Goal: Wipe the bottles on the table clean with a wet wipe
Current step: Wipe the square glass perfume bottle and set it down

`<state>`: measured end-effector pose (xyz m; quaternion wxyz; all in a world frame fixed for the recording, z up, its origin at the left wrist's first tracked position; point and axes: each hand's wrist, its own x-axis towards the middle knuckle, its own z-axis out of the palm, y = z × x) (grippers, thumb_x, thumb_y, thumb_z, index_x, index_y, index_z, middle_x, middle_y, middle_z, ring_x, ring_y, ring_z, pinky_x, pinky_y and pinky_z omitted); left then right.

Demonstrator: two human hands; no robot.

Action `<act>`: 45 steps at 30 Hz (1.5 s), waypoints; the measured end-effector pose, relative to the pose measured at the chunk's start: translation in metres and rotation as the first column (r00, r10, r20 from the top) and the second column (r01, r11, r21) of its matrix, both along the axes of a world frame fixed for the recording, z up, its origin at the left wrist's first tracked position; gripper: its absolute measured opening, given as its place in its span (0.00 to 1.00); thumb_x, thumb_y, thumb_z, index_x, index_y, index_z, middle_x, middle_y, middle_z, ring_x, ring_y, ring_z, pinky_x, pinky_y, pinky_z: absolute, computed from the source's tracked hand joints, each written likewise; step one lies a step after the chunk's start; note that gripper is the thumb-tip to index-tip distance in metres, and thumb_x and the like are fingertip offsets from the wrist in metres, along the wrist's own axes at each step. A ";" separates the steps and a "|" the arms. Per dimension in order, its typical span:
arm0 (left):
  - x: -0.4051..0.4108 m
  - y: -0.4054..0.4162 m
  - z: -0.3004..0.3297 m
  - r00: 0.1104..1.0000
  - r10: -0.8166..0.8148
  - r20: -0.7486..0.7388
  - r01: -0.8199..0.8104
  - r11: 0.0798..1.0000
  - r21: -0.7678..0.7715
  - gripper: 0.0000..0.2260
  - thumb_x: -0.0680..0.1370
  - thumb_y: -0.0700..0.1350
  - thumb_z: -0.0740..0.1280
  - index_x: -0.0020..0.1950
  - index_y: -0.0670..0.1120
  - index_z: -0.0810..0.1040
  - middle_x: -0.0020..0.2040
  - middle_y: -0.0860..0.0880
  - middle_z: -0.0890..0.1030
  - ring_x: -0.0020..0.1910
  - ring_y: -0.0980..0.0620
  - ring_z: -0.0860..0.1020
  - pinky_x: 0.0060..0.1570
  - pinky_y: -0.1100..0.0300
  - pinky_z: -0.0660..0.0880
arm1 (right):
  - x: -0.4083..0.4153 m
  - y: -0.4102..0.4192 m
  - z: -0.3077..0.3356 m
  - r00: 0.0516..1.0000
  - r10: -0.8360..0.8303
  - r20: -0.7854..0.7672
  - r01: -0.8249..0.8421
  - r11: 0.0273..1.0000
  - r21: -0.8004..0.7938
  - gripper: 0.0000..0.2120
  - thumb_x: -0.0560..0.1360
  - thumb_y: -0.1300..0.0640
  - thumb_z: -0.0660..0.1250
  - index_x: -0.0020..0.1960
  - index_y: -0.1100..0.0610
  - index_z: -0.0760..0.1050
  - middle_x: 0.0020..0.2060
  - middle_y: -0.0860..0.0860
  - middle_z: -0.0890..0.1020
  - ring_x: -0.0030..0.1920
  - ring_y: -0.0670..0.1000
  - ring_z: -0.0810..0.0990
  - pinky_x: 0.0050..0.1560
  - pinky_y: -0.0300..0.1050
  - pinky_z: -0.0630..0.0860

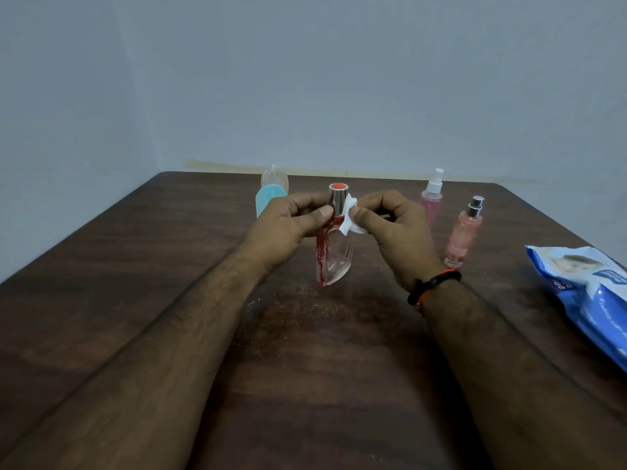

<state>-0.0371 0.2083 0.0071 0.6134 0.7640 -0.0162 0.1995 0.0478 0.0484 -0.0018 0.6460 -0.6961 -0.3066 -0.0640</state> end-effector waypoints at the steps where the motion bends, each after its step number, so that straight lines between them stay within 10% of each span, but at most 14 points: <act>1: 0.000 0.000 0.000 1.000 -0.001 0.001 0.001 1.000 -0.018 0.12 0.81 0.40 0.65 0.64 0.43 0.80 0.56 0.44 0.84 0.57 0.48 0.82 0.62 0.51 0.77 | 0.000 0.001 -0.001 0.999 -0.029 0.039 0.029 1.000 -0.006 0.04 0.74 0.61 0.72 0.40 0.54 0.80 0.45 0.55 0.82 0.46 0.56 0.81 0.49 0.53 0.80; 18: 0.003 -0.008 0.004 0.947 0.293 0.134 -0.318 0.914 0.252 0.12 0.76 0.48 0.71 0.59 0.48 0.82 0.47 0.52 0.85 0.47 0.56 0.84 0.51 0.52 0.82 | -0.007 0.013 -0.010 0.907 -0.184 0.379 0.212 0.977 -0.034 0.07 0.76 0.56 0.72 0.52 0.56 0.84 0.46 0.47 0.82 0.44 0.42 0.79 0.42 0.29 0.73; 24: 0.004 0.000 0.002 0.953 0.303 0.012 -0.302 0.951 -0.073 0.09 0.77 0.40 0.71 0.56 0.39 0.82 0.43 0.42 0.86 0.40 0.45 0.85 0.45 0.43 0.82 | -0.011 0.018 -0.014 0.870 -0.102 0.482 0.174 0.979 -0.107 0.08 0.73 0.59 0.74 0.52 0.57 0.84 0.44 0.49 0.81 0.39 0.44 0.77 0.40 0.30 0.73; 30: 0.001 -0.001 0.007 0.961 0.277 0.005 -0.262 0.915 -0.307 0.09 0.77 0.37 0.70 0.56 0.35 0.81 0.38 0.45 0.84 0.33 0.52 0.83 0.33 0.58 0.80 | -0.011 0.013 -0.010 0.787 0.010 0.616 0.126 0.976 -0.176 0.05 0.72 0.61 0.73 0.48 0.57 0.85 0.42 0.50 0.81 0.41 0.43 0.78 0.40 0.34 0.74; 35: 0.000 -0.003 0.008 0.973 0.230 -0.009 -0.224 0.936 -0.271 0.10 0.77 0.38 0.70 0.57 0.36 0.80 0.40 0.43 0.85 0.37 0.45 0.84 0.35 0.52 0.82 | -0.003 0.010 -0.011 0.828 -0.224 0.514 0.307 0.948 -0.083 0.08 0.74 0.60 0.72 0.52 0.57 0.85 0.43 0.50 0.80 0.38 0.37 0.72 0.39 0.24 0.66; 42: 0.001 0.004 0.007 0.957 0.289 0.027 -0.260 0.895 -0.363 0.03 0.77 0.37 0.70 0.47 0.41 0.84 0.37 0.46 0.85 0.36 0.49 0.82 0.39 0.54 0.80 | -0.024 0.021 -0.012 0.732 0.150 0.665 0.017 0.971 -0.237 0.09 0.74 0.55 0.70 0.51 0.57 0.85 0.42 0.51 0.80 0.44 0.49 0.78 0.45 0.39 0.75; 45: -0.002 0.005 0.010 0.953 0.304 0.023 -0.278 0.899 -0.340 0.03 0.77 0.38 0.70 0.45 0.44 0.83 0.34 0.49 0.84 0.31 0.54 0.81 0.31 0.60 0.78 | -0.017 0.016 -0.010 0.791 0.067 0.608 0.064 0.980 -0.191 0.06 0.71 0.59 0.72 0.47 0.57 0.86 0.41 0.51 0.80 0.42 0.47 0.78 0.41 0.37 0.75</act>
